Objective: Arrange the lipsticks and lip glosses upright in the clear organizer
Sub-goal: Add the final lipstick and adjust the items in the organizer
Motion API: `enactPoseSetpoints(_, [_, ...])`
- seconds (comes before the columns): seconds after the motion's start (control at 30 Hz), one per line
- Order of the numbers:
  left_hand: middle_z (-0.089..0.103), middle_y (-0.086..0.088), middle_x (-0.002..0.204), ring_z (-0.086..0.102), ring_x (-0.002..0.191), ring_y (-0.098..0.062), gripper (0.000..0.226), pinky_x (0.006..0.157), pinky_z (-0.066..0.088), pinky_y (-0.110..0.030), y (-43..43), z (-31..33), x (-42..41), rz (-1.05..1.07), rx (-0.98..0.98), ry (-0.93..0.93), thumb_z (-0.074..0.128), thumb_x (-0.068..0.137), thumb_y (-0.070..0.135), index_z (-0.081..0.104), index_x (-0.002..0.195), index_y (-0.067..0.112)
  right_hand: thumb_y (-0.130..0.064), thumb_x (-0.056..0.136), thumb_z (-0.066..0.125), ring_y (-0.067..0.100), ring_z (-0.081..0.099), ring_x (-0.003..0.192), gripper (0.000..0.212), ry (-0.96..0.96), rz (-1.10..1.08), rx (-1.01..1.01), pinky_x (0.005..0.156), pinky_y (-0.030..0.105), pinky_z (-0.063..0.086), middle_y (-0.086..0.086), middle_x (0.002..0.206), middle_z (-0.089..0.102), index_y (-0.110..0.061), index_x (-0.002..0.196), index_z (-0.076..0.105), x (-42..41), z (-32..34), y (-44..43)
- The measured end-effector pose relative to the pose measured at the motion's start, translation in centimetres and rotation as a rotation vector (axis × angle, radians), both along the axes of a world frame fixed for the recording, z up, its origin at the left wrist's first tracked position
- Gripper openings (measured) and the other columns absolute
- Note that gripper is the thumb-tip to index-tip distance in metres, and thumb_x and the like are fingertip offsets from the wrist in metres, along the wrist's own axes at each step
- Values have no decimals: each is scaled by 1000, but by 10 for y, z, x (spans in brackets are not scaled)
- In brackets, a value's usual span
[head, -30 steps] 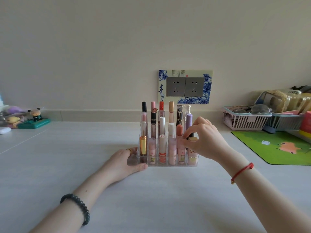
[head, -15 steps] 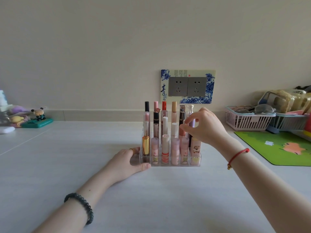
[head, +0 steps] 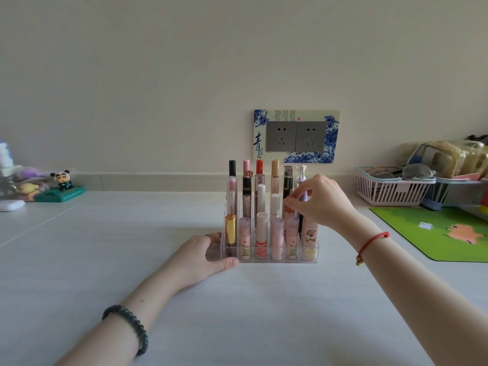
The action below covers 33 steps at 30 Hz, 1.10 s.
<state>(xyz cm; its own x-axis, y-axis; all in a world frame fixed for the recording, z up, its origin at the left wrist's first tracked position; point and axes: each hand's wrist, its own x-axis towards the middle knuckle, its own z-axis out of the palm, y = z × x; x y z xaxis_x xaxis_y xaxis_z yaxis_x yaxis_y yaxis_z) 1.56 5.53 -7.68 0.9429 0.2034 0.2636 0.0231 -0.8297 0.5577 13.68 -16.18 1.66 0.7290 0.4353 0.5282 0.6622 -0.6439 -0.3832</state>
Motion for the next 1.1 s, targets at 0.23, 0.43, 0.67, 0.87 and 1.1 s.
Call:
enactPoseSetpoints(0.23, [57,8,128,50,119,-8,61,95,38,-21,-1,1,0,3,7,2,66,67,60,55,121,32,-36,77,64,15,49,76,20,6,10,-6,59,24,34,2,80,60,-18,80,72,-1,-1,0])
enactPoseSetpoints(0.43, [57,11,126,50,119,-7,58,93,37,-20,-1,1,0,0,4,0,65,68,60,55,120,34,-38,77,63,17,51,78,20,7,13,-11,63,26,39,3,81,61,-19,81,70,0,-2,0])
enactPoseSetpoints(0.67, [59,11,125,49,115,-3,51,86,34,-16,-1,1,0,5,3,-10,65,72,54,57,118,33,-40,77,63,13,44,70,20,-6,11,-1,48,19,27,-9,65,46,-20,77,68,-2,-5,-2])
enactPoseSetpoints(0.87, [59,12,124,51,116,-5,44,91,39,-20,-1,1,0,-11,-13,-8,62,76,53,58,116,34,-40,77,63,9,44,72,19,-23,39,87,55,22,30,-13,69,47,-22,76,66,-4,-1,-11])
enactPoseSetpoints(1.1, [60,15,117,54,112,-5,40,84,38,-18,-3,1,0,1,-15,-10,63,78,50,59,114,34,-33,79,63,3,39,57,13,-81,5,281,50,13,28,-13,60,43,-20,78,66,-1,-3,-40])
